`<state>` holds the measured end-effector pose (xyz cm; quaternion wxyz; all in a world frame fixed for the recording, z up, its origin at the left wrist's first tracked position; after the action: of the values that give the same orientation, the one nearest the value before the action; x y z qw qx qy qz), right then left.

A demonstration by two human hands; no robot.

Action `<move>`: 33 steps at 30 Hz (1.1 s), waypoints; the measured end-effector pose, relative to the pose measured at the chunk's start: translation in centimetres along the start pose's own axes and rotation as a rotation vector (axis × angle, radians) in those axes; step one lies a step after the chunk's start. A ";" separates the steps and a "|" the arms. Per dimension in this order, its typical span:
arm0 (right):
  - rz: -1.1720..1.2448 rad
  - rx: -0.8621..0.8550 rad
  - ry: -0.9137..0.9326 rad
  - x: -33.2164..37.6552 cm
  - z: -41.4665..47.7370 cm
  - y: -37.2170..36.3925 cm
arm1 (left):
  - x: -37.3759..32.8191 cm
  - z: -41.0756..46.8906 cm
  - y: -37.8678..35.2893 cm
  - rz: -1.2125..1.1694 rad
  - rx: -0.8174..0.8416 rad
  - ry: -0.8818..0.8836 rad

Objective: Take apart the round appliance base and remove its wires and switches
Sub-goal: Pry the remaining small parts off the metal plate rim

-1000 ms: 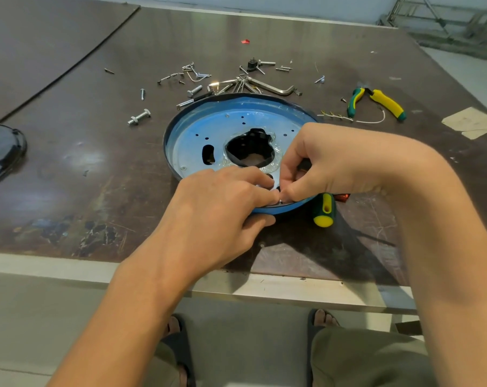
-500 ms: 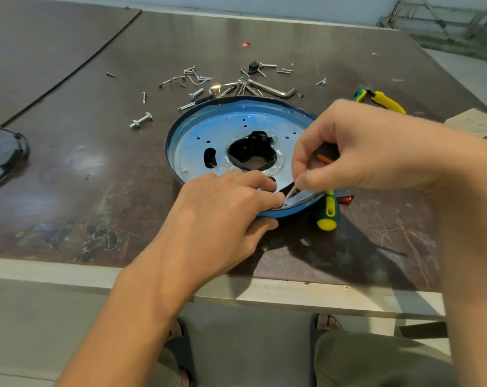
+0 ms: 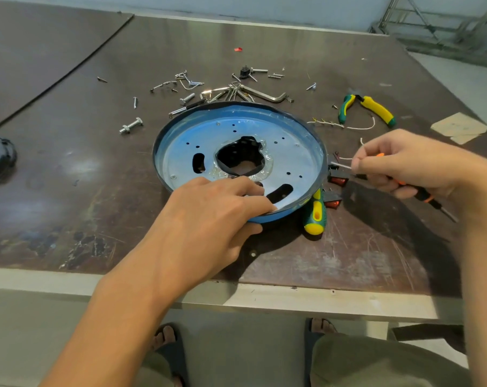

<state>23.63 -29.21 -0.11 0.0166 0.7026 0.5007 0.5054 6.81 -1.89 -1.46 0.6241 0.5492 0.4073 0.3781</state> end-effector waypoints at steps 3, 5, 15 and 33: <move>-0.104 -0.009 -0.150 -1.2 0.4 0.5 | -0.1 0.0 0.2 -0.001 0.003 0.006; -0.158 -0.014 -0.237 -1.8 0.6 0.5 | -0.1 0.0 0.3 -0.017 0.011 0.010; -0.313 -0.126 -0.273 -0.9 0.4 0.4 | 1.7 -0.9 0.9 -0.157 0.083 0.055; -0.325 -0.062 0.395 6.9 0.7 -6.7 | 8.0 -4.6 2.7 -0.281 0.146 0.230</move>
<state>19.41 -20.54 0.79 0.0211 0.4997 0.5850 0.6385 5.55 7.47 0.20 0.5785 0.4841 0.5749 0.3170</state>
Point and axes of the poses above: each hand's wrist, its own z-axis towards the middle knuckle, its own y-axis out of the back of the hand, x = y × z, the point moved 1 cm from there along z, towards the middle knuckle, and after that the axes turned 10 degrees about x, right-handed, at the moved point
